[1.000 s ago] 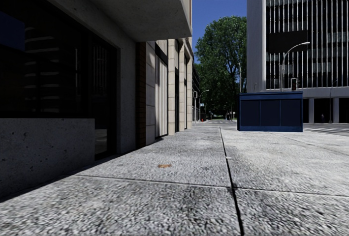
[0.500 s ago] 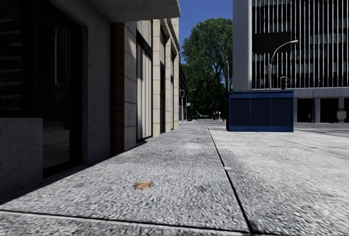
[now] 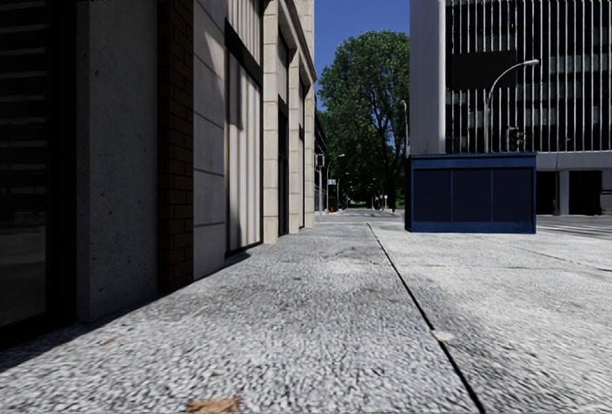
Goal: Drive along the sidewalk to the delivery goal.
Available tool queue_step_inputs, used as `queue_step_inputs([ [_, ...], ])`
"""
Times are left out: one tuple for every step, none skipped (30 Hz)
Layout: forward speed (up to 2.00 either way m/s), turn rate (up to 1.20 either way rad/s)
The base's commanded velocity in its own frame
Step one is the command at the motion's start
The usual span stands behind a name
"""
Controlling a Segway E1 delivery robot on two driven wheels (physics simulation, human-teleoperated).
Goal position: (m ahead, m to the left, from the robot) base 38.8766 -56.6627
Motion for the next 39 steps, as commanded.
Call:
queue_step_inputs([
  [1.94, 0.0],
  [1.94, 0.0],
  [1.94, 0.0],
  [1.94, 0.0],
  [1.94, 0.0],
  [1.94, 0.0],
  [1.94, 0.0],
  [1.94, -0.06],
  [1.93, -0.6],
  [1.92, -1.2],
  [1.92, -1.2],
  [1.92, -1.2],
  [1.92, -1.2],
  [1.92, -1.2],
  [1.92, 0.0],
  [1.92, 0.0],
  [1.92, 0.0],
  [1.92, 0.0],
  [1.92, 0.0],
  [1.92, 0.0],
  [1.92, 0.0],
  [1.92, 0.0],
  [1.92, 0.0],
  [1.92, 0.0],
  [1.92, 0.0],
  [1.92, 0.0],
  [1.92, 0.0],
  [1.92, 0.0],
  [1.92, 0.0],
  [1.92, 0.0],
  [1.92, 0.0],
  [1.92, 0.0],
  [1.92, 0.0],
  [1.92, 0.0],
  [1.92, -0.34],
  [1.92, -0.81],
  [1.92, -1.0],
  [1.92, -1.06],
  [1.92, -1.06],
])
